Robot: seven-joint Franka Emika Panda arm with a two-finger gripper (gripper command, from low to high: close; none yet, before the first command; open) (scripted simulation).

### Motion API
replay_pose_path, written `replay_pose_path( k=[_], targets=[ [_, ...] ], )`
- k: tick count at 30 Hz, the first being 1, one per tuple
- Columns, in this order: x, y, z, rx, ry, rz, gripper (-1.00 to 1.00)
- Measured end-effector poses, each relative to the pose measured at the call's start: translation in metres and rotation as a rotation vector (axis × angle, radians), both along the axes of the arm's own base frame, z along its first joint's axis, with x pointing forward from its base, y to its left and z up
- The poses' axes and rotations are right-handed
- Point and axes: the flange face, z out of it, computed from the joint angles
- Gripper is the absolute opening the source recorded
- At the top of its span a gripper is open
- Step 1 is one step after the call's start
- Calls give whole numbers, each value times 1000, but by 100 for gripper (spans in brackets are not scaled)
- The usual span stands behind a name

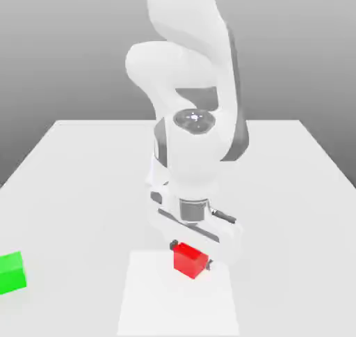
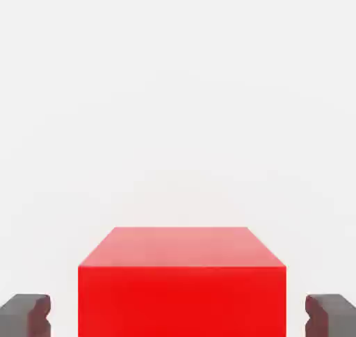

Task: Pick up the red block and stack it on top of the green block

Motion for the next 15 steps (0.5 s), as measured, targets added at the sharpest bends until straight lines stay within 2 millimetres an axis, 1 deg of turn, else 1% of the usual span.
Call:
replay_pose_path(
  k=[3, 4, 9, 13, 14, 15],
  targets=[
    [0, 0, -3, 0, 0, 0, -100],
    [0, 0, 0, 0, -1, 0, -100],
    [4, 1, 32, 0, -4, -2, -100],
    [1, 1, 57, -1, -1, 2, -100],
    [5, -9, 62, 2, -1, -20, -100],
    [13, -27, 66, 8, -2, -60, -100]
  ],
)
